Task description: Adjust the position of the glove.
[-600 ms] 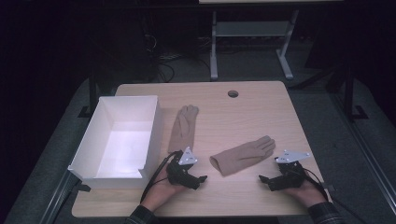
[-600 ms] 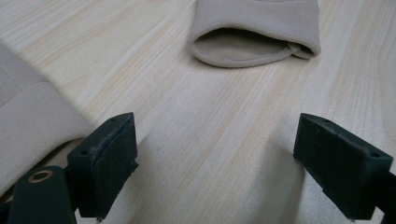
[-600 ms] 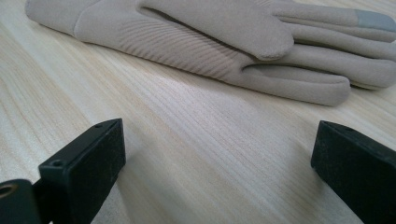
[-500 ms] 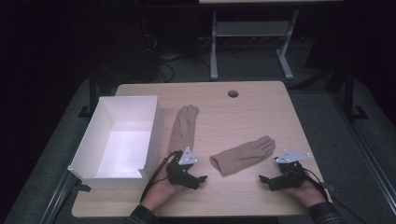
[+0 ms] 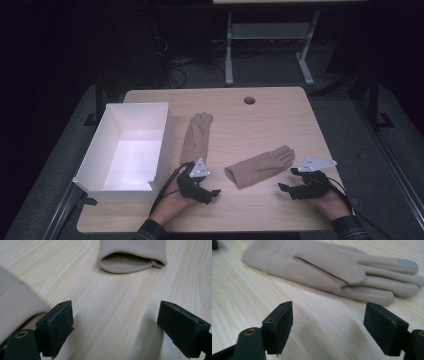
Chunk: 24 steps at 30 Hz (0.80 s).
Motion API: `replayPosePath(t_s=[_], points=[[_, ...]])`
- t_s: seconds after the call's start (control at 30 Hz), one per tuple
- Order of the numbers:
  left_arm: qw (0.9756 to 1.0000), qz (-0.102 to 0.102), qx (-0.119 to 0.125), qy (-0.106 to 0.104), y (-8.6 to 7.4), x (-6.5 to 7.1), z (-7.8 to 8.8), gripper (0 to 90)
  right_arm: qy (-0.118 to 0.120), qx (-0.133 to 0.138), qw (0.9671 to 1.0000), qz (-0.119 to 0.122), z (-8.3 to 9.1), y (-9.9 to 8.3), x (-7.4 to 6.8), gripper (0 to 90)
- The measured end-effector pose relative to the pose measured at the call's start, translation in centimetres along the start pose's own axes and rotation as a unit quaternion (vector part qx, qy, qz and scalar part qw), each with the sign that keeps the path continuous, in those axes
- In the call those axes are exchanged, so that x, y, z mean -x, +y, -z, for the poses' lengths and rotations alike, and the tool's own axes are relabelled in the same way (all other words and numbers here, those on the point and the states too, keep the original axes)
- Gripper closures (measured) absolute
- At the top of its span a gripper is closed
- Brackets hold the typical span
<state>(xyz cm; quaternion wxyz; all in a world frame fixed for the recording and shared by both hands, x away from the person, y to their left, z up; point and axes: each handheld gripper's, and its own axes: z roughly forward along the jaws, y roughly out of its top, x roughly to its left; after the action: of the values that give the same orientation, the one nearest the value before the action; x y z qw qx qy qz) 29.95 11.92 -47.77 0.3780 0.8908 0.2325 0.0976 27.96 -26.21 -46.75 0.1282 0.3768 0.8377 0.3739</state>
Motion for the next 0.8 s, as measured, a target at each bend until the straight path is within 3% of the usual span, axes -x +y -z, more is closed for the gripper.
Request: replayPosePath(t_s=[0.5,0.57,0.8], points=[[1.0000,-0.001,0.003,-0.001,0.0,0.0,-0.1,12.6,0.052,0.013,0.9985,0.007,-0.8,2.2,-1.4,58.4],[1.0000,-0.001,0.003,-0.001,0.1,0.0,-0.1,12.6,0.059,0.013,0.9981,0.008,-0.9,2.8,-1.9,68.6],[1.0000,-0.002,0.003,-0.001,0.1,0.0,-0.1,12.5,0.083,0.019,0.9960,0.024,-1.6,4.0,-2.5,85.1]])
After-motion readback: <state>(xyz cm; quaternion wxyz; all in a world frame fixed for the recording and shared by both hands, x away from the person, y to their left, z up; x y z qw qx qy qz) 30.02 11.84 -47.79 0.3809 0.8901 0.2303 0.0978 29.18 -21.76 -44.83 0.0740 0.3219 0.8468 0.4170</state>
